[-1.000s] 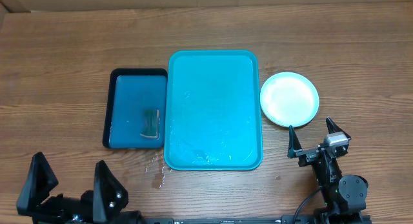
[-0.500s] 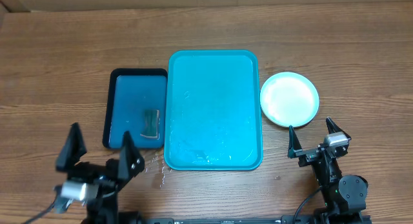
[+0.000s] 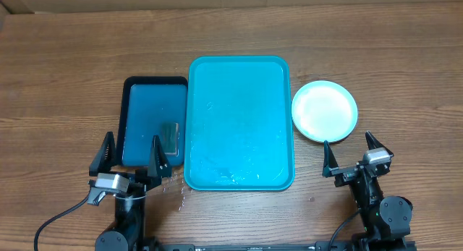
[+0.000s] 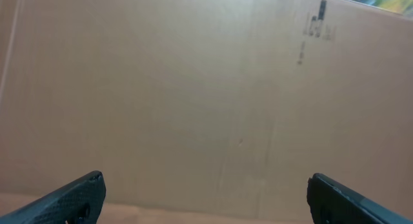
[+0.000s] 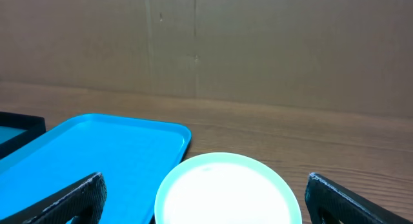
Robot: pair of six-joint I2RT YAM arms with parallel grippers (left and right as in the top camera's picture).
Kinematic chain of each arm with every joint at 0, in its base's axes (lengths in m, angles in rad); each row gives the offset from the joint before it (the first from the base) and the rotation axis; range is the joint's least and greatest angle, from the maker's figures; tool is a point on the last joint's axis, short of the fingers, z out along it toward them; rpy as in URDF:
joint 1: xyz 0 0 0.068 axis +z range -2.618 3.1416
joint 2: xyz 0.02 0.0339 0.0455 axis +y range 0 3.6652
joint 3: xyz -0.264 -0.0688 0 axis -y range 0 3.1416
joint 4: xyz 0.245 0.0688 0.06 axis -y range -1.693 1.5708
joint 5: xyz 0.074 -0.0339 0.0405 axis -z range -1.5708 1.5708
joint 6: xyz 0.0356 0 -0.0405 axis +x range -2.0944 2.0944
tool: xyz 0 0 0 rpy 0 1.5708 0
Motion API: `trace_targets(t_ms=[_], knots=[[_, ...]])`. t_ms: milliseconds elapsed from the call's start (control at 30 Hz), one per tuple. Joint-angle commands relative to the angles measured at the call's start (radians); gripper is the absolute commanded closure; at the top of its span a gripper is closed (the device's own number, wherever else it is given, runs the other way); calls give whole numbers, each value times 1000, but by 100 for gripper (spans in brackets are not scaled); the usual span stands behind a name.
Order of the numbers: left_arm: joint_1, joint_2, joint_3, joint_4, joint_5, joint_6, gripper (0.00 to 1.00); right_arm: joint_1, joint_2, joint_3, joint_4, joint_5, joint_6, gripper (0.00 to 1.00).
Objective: Clean dirty plates on tray and stack at the side
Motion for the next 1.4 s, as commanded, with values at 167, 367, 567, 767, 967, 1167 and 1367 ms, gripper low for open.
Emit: trace_targets(t_ms=[167,367,567,767,967,1167,1367], knots=[[-5,-13,-4,-148,-85,-2,0,-2,-10,-11,4,9,-2,0],[-5,-13,-4,-370,-133,6,0,-2,-10,-11,4,9,-2,0],[-5,-13,-4,-504,-153,111,0,-2,-10,-11,4,9,-2,0],[-5,-13,-4,-503,-151,213,0,-2,-10,-11,4,9,-1,0],[-5,-13,-4,-504,-134,215,0,-2,-10,-11,5,9,-2,0],[-5,-13,-4,-504,-134,215,0,-2,-10,-11,4,9,-2,0],[-5,-13,-4,-503,-134,215,0,-2,-10,-11,4,9,-2,0]])
